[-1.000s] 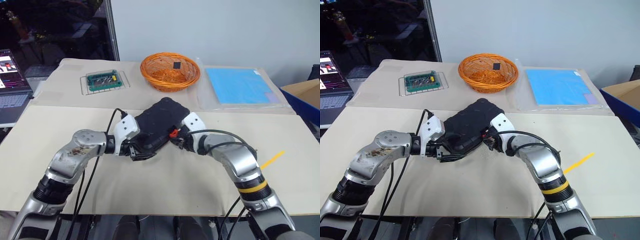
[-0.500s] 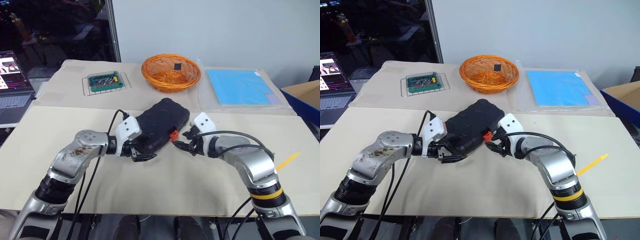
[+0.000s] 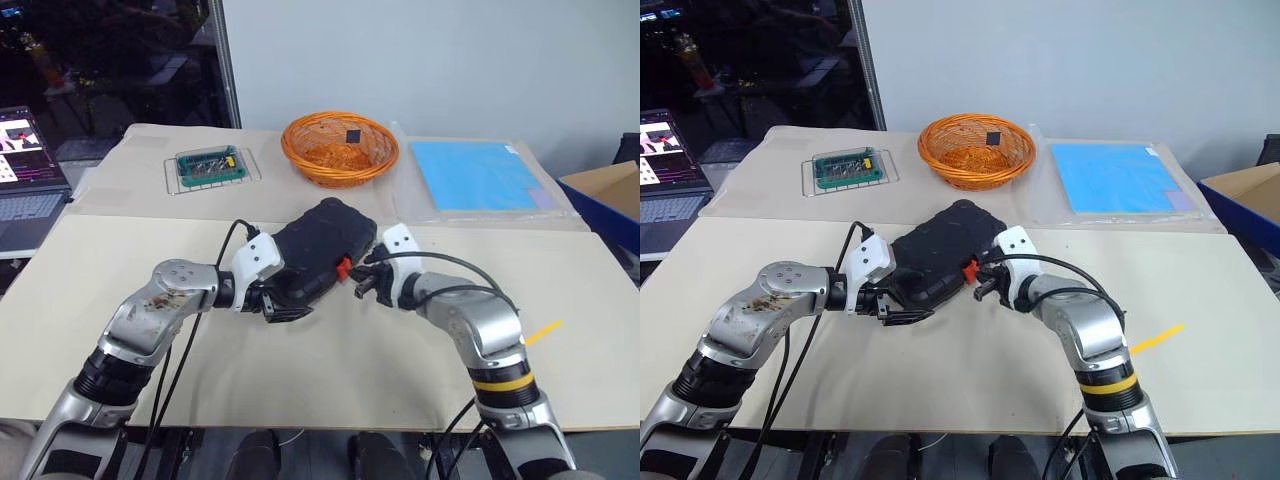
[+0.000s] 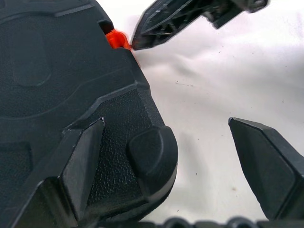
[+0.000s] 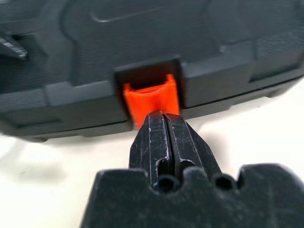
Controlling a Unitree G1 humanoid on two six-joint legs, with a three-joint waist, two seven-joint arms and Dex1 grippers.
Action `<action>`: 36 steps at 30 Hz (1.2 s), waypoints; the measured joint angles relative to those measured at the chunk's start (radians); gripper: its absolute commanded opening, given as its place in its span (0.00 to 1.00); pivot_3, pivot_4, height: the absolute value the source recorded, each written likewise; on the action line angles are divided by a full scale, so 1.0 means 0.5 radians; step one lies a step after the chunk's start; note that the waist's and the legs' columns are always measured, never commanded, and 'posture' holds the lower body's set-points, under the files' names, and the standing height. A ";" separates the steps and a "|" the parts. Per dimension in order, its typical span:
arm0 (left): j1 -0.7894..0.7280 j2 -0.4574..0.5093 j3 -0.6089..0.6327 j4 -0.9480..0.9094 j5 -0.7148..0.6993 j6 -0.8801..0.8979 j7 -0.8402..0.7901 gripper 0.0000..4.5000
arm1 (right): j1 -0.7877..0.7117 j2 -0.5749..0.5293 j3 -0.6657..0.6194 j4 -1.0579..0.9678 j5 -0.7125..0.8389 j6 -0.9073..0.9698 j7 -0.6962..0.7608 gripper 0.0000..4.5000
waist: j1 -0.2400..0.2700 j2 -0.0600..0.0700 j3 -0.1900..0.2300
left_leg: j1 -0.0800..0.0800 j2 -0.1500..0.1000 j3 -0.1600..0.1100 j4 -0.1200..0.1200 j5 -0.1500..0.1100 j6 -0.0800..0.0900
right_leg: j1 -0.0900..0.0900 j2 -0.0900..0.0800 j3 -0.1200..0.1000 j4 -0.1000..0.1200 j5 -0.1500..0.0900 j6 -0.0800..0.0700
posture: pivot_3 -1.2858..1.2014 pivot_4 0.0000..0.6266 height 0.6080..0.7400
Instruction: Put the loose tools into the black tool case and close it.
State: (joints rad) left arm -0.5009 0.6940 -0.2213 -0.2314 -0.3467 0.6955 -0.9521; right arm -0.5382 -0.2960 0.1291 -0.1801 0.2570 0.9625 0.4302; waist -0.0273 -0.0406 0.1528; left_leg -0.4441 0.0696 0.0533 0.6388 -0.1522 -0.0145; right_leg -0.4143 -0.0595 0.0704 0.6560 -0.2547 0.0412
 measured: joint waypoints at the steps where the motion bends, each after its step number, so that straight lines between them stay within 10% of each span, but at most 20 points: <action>1: 0.002 0.000 0.001 0.000 0.001 0.002 0.000 1.00 | -0.001 0.010 0.000 0.017 -0.001 -0.018 0.000 0.00 | -0.007 0.000 0.000 | 0.001 0.000 0.000 0.000 0.000 0.000 | 0.001 0.000 0.000 0.000 0.000 0.000 | 0.52 0.24 1.00; 36: 0.047 -0.021 0.002 0.028 0.032 0.010 0.054 1.00 | -0.009 0.152 0.170 0.166 -0.117 -0.292 -0.079 0.00 | -0.037 -0.005 -0.026 | 0.049 0.000 0.000 -0.023 -0.011 -0.017 | 0.029 -0.003 0.000 -0.016 -0.017 -0.013 | 0.52 0.24 1.00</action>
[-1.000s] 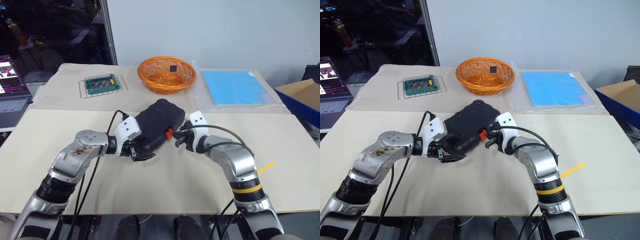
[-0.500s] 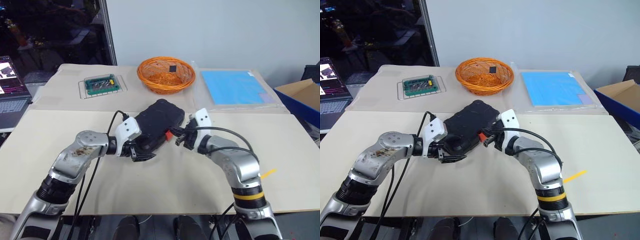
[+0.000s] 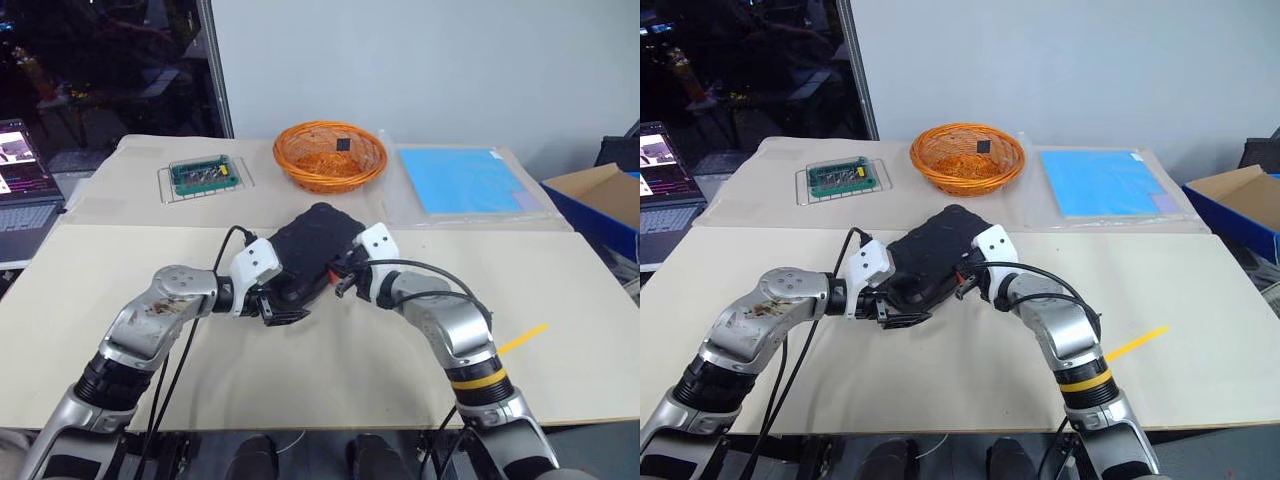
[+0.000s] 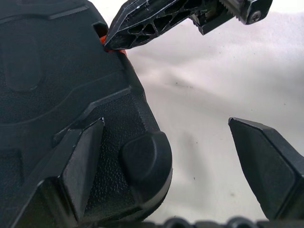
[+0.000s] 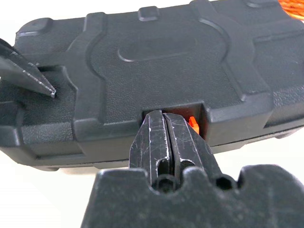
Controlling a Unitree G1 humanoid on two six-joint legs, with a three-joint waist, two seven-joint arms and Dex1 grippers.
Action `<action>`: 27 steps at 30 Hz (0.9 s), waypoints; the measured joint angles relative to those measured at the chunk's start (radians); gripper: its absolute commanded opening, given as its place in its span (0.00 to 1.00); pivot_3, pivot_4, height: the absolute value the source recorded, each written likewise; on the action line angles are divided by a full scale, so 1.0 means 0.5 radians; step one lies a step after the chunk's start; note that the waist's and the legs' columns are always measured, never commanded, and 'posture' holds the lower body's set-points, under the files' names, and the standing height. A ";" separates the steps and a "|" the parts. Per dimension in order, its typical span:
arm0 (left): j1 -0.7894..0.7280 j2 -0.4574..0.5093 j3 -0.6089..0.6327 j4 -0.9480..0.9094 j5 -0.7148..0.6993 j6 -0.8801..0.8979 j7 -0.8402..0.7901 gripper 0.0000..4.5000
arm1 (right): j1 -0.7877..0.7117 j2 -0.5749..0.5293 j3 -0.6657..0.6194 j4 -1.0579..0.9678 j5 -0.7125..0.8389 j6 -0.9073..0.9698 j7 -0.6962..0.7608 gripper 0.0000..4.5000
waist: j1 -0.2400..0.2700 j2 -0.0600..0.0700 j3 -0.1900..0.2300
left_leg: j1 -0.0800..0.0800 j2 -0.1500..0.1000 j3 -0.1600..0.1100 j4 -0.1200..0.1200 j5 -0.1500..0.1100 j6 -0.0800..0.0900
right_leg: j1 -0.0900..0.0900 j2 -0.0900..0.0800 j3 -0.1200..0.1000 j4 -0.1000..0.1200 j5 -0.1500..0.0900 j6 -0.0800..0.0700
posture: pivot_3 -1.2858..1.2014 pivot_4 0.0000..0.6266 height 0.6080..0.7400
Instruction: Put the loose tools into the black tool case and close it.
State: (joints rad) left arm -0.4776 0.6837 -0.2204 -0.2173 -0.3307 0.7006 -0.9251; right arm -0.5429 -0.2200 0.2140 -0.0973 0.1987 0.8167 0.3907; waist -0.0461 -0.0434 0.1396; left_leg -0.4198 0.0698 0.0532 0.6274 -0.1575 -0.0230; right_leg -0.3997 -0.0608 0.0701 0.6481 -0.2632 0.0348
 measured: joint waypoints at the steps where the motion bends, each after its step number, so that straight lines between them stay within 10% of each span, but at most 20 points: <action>1: 0.000 -0.003 -0.001 0.006 0.008 -0.002 0.000 1.00 | -0.010 0.006 0.000 0.014 -0.001 0.007 -0.004 0.00 | -0.001 0.000 -0.002 | 0.001 0.000 0.000 0.000 0.000 0.000 | 0.000 0.000 0.000 -0.001 0.000 0.000 | 0.52 0.24 1.00; 19: 0.013 -0.142 -0.004 0.108 0.076 -0.056 0.083 1.00 | -0.118 0.055 0.002 0.268 -0.020 0.000 0.008 0.00 | -0.033 0.000 -0.032 | 0.028 -0.006 -0.012 -0.040 -0.004 -0.006 | 0.009 -0.031 -0.013 -0.037 0.002 -0.006 | 0.52 0.24 1.00; 24: 0.184 -0.399 0.207 0.023 -0.061 -0.320 0.162 1.00 | 0.311 0.018 -0.155 0.036 0.085 -0.596 0.202 0.00 | 0.000 0.007 -0.019 | -0.013 -0.007 -0.001 -0.038 -0.002 -0.004 | -0.010 -0.036 -0.013 -0.042 0.013 -0.001 | 0.52 0.24 1.00; 27: 0.269 -0.424 0.449 -0.106 -0.320 -0.275 0.159 1.00 | 0.521 -0.115 -0.273 -0.270 0.302 -0.630 0.422 0.19 | 0.007 0.013 -0.006 | -0.049 -0.007 0.017 -0.024 0.018 0.024 | -0.040 -0.029 -0.010 -0.034 0.037 0.018 | 0.52 0.24 1.00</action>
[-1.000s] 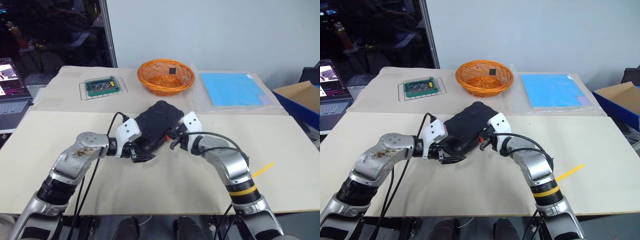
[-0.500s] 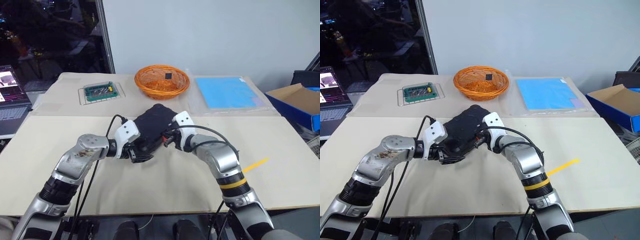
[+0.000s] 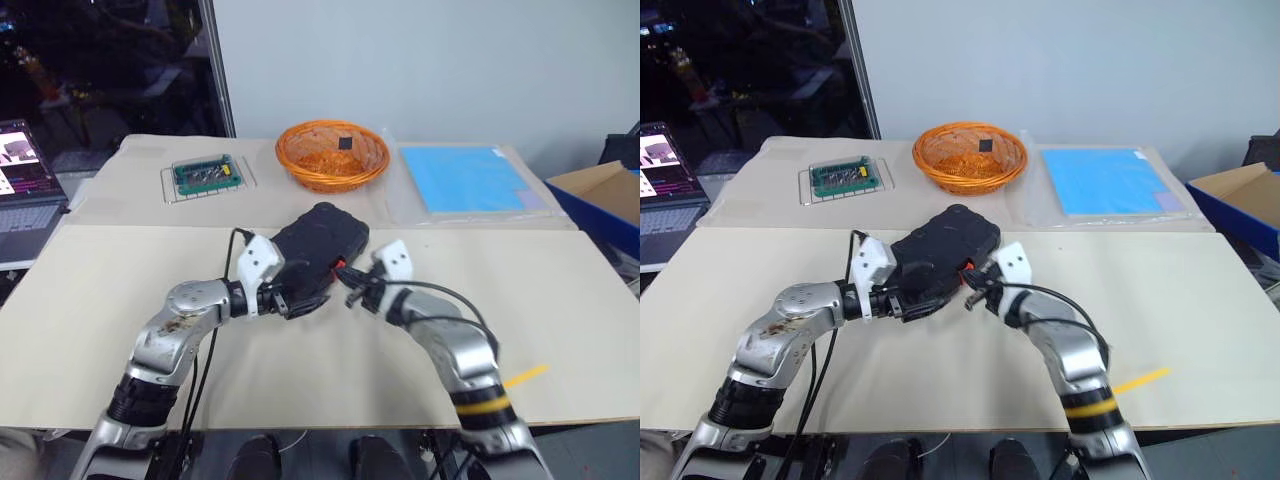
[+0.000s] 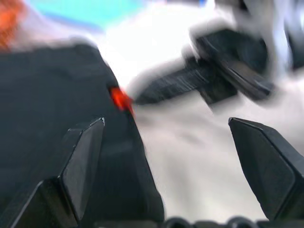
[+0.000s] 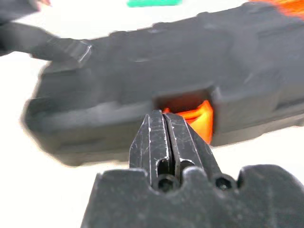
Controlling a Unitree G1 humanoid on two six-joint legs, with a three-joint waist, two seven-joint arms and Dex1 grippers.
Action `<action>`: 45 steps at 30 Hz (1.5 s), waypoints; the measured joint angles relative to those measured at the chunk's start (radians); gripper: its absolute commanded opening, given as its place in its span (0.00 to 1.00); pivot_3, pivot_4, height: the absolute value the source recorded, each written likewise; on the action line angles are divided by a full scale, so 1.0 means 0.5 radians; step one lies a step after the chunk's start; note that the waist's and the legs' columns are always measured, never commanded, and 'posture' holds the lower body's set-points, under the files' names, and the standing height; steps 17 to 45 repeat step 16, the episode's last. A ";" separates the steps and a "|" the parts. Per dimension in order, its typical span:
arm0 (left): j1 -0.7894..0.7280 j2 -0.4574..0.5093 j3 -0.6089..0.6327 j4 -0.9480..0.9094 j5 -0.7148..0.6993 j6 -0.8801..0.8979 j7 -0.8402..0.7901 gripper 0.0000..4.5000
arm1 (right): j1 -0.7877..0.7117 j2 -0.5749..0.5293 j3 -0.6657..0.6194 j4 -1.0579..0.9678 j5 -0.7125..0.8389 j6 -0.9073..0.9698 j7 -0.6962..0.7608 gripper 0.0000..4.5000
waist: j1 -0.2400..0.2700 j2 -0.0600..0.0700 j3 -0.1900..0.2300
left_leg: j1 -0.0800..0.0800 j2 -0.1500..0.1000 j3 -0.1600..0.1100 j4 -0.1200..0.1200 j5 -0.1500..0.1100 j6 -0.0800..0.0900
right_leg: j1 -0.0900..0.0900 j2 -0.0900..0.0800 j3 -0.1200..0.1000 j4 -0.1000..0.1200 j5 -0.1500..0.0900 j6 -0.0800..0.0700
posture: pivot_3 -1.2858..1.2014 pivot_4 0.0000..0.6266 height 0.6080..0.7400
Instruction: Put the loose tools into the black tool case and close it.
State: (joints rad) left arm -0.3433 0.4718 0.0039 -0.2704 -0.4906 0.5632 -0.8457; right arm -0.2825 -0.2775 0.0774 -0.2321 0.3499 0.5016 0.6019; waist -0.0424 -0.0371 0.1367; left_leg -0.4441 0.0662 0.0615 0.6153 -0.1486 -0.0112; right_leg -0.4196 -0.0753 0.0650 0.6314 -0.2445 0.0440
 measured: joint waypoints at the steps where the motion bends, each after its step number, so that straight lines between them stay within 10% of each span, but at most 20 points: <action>1: 0.054 0.040 0.080 -0.079 -0.099 0.044 -0.022 1.00 | 0.073 -0.182 -0.038 -0.180 0.055 0.003 0.102 0.27 | -0.002 0.005 0.003 | -0.010 -0.003 -0.001 -0.003 0.000 0.000 | -0.006 0.001 0.001 -0.003 -0.002 0.005 | 0.52 0.24 1.00; 11: 0.721 0.405 0.473 -0.442 -0.353 0.128 -0.118 1.00 | 0.734 -1.033 -0.739 -0.612 0.296 0.122 0.598 0.99 | 0.046 -0.001 0.014 | -0.012 -0.003 0.000 -0.001 -0.025 -0.008 | -0.005 0.002 0.000 -0.010 -0.024 0.005 | 0.52 0.24 1.00; 16: 1.013 0.498 0.624 -0.550 -0.411 0.128 -0.177 1.00 | 0.962 -1.131 -1.056 -0.559 0.295 0.037 0.769 0.99 | 0.057 -0.014 0.025 | 0.000 -0.002 0.002 0.004 -0.023 -0.010 | 0.000 -0.001 0.000 -0.010 -0.035 -0.004 | 0.52 0.24 1.00; 45: 1.013 0.498 0.624 -0.550 -0.411 0.128 -0.177 1.00 | 0.962 -1.131 -1.056 -0.559 0.295 0.037 0.769 0.99 | 0.057 -0.014 0.025 | 0.000 -0.002 0.002 0.004 -0.023 -0.010 | 0.000 -0.001 0.000 -0.010 -0.035 -0.004 | 0.52 0.24 1.00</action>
